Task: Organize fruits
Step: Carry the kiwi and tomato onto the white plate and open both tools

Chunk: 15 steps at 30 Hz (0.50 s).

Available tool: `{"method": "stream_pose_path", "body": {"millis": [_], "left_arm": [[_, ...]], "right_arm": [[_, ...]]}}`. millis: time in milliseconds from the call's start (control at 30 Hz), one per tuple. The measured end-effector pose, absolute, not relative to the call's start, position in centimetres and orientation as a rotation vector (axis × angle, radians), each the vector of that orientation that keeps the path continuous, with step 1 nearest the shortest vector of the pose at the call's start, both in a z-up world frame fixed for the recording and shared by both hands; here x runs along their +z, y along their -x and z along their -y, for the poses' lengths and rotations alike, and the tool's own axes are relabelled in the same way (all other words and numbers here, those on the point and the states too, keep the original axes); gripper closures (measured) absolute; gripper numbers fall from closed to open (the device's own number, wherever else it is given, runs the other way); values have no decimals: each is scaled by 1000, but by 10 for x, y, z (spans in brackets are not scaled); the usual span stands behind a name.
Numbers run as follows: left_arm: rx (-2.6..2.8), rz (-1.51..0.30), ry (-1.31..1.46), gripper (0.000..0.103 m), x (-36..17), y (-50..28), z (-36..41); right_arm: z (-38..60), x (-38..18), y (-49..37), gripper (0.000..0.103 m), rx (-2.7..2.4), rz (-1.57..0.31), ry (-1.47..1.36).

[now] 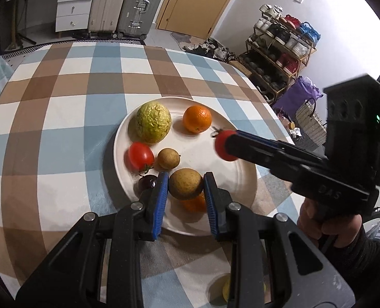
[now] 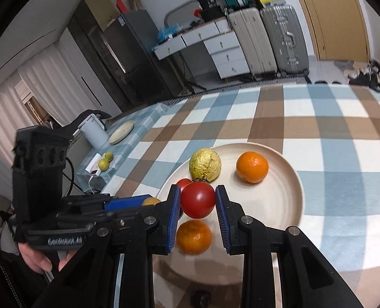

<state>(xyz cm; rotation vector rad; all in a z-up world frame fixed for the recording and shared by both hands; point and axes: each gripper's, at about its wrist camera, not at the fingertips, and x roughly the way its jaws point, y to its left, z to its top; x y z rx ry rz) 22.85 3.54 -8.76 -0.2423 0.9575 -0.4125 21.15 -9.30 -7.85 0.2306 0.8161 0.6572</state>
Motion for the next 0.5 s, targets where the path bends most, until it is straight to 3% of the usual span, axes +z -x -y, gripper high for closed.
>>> {"method": "stream_pose_path", "body": {"millis": [500], "left_arm": [[-429,-964,212,78,-103,-244,-27]], "right_arm": [[79,-112,-237,74,639,-918,-236]]}}
